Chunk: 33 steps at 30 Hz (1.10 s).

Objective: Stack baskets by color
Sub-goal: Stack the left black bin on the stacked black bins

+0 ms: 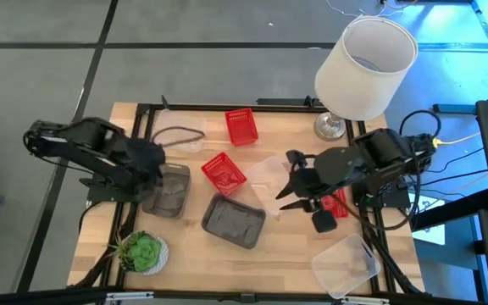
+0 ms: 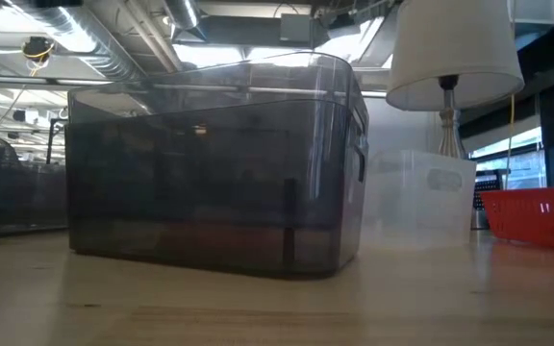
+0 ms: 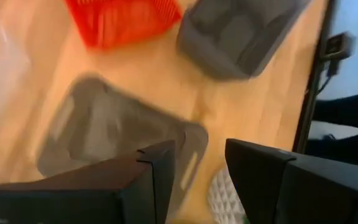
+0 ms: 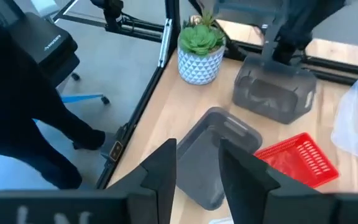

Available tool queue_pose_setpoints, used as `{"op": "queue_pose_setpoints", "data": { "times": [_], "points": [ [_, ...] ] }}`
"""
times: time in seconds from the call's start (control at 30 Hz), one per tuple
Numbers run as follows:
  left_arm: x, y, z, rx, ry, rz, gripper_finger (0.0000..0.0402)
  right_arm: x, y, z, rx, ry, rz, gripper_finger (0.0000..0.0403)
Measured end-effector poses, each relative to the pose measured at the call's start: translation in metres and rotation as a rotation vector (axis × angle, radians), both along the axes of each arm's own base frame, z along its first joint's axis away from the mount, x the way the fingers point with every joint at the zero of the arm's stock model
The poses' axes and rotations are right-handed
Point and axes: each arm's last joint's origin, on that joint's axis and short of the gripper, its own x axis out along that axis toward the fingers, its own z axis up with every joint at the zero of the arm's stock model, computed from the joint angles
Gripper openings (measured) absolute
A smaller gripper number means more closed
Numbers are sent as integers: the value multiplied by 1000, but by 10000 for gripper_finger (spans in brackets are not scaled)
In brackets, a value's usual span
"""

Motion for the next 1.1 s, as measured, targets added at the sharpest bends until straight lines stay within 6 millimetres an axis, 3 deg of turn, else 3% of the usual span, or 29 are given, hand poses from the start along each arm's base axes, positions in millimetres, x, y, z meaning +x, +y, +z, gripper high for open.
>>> {"op": "queue_pose_setpoints", "data": {
  "times": [0.2, 0.33, 0.63, 0.93, 1.1],
  "points": [
    [17, -10, -29, -146, 184, 210, 133, -8, -3, 6, -13, -28, 17, 118],
    [26, -19, -50, -181, 255, 261, 133, -9, -4, 6, -12, -23, 15, 118],
    [40, -48, -88, -171, 246, 69, 133, -9, -4, 6, -12, -21, 16, 118],
    [28, -75, -138, -73, 214, -190, 133, -9, -4, 6, -12, -21, 17, 118],
    [21, -80, -147, 64, 168, -206, 133, -9, -4, 6, -12, -21, 18, 118]
  ]
}}
